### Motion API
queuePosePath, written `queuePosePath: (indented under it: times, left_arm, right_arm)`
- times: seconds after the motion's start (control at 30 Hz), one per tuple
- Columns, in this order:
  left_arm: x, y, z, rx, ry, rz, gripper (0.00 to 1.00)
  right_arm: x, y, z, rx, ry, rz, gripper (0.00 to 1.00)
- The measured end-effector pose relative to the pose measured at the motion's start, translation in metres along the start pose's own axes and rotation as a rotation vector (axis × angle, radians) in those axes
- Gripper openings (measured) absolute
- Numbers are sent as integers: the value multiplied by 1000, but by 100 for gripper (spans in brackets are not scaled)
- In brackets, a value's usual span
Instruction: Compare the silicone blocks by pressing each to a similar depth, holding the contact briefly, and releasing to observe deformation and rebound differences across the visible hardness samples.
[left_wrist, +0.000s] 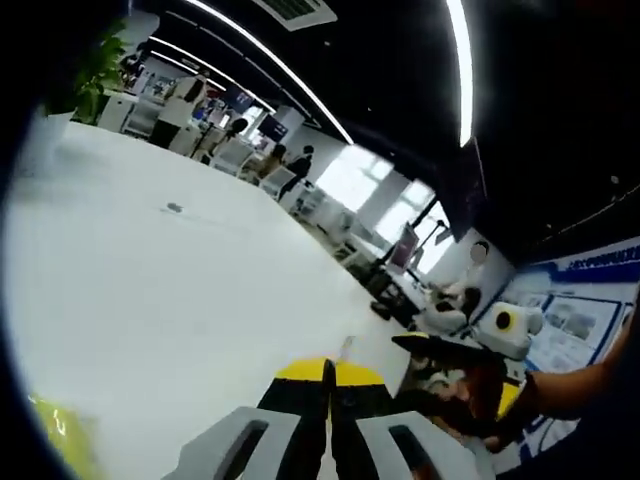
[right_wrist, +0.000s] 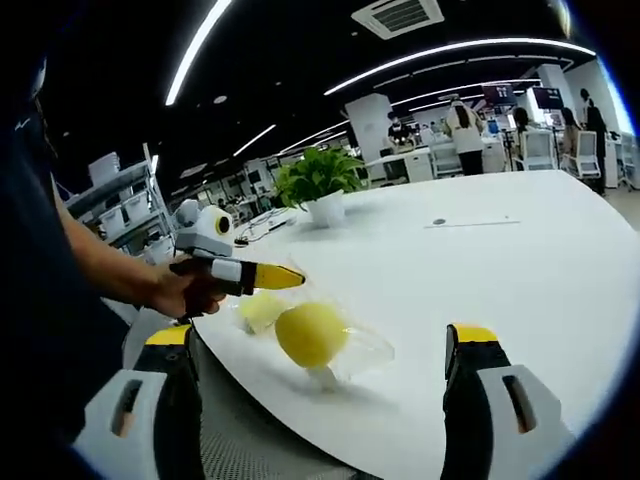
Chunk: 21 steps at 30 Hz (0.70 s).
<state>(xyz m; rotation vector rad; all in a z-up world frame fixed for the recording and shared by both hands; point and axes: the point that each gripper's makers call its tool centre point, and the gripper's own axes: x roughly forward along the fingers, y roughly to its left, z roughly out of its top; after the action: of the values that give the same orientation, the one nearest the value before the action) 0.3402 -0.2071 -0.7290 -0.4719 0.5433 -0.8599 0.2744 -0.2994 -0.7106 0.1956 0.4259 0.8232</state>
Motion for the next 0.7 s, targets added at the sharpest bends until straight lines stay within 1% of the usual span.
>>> queuePosePath:
  times: [0.03, 0.1, 0.13, 0.2, 0.27, 0.37, 0.43, 0.53, 0.6, 0.67, 0.7]
  left_arm:
    - [0, 8, 1, 28, -4, 27, 0]
    - [1, 13, 2, 30, -2, 33, 0]
    - [2, 21, 3, 37, -7, 63, 0]
    - [2, 29, 3, 26, -9, 84, 0]
    - [2, 42, 3, 7, -19, 134, 0]
    - [2, 57, 3, -25, -34, 186, 0]
    - [4, 61, 2, -38, -40, 193, 0]
    - [6, 71, 0, -47, -37, 217, 0]
    - [5, 86, -3, 1, -30, 276, 0]
    - [6, 92, -6, -25, -34, 277, 0]
    - [6, 99, -9, -35, -33, 297, 0]
  right_arm:
    - [1, 0, 0, 2, -1, -1, 96]
    - [1, -2, 0, 3, -1, -3, 96]
    - [2, -2, 0, 1, -2, -4, 96]
    - [4, -3, 0, 5, -1, -3, 96]
    - [5, -2, 2, 2, -1, 1, 96]
    - [5, -2, 2, 2, 1, 3, 96]
    - [5, -4, 2, 4, 1, 1, 96]
    - [4, -4, 3, 9, -2, -1, 96]
    - [4, -4, 4, 9, -9, -2, 96]
    - [4, -4, 4, 5, -9, -3, 96]
    - [4, -3, 4, 5, -8, -2, 96]
